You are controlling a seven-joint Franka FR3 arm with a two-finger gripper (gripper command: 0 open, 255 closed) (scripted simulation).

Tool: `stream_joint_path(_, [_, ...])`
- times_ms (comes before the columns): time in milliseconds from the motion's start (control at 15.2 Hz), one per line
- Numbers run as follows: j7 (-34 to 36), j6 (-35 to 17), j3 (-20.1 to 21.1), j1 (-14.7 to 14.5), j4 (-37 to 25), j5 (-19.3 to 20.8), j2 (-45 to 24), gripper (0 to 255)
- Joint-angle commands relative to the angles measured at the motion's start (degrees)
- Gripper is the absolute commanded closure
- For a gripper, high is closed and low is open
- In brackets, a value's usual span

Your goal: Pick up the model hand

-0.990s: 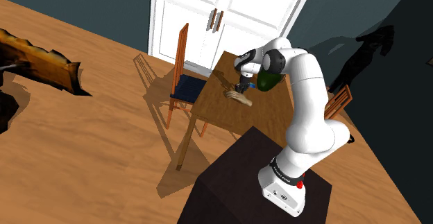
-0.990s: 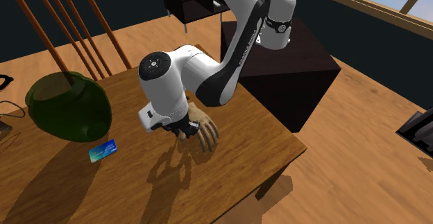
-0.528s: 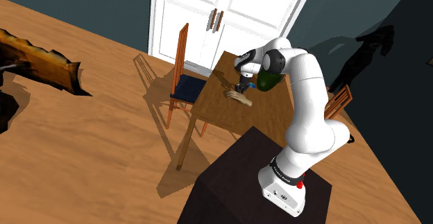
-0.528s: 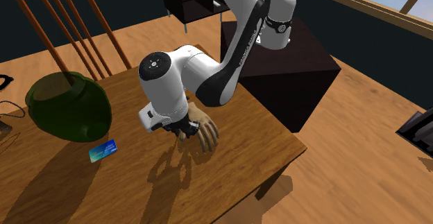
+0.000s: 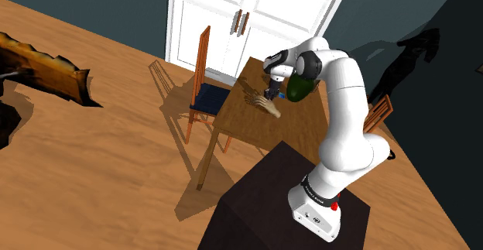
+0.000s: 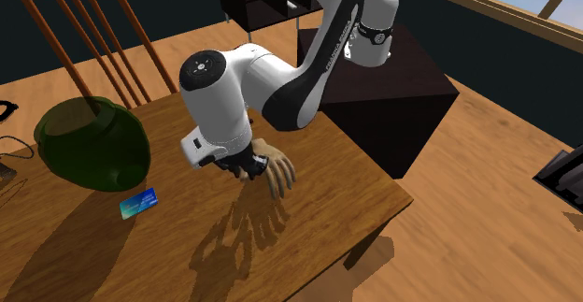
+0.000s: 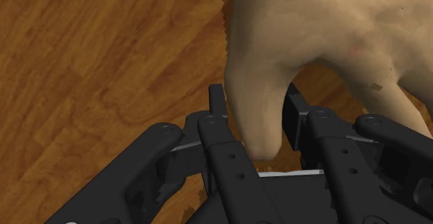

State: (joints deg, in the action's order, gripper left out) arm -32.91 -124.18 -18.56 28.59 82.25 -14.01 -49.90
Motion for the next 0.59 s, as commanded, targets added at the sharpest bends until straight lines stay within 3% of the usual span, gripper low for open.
stream_joint_path(0, [-0.03,0.81,-0.26,-0.14,0.39,0.24,1.20,255])
stream_joint_path(528, [0.20,3.58,-0.95,-0.60,0.60,0.98,4.21,255])
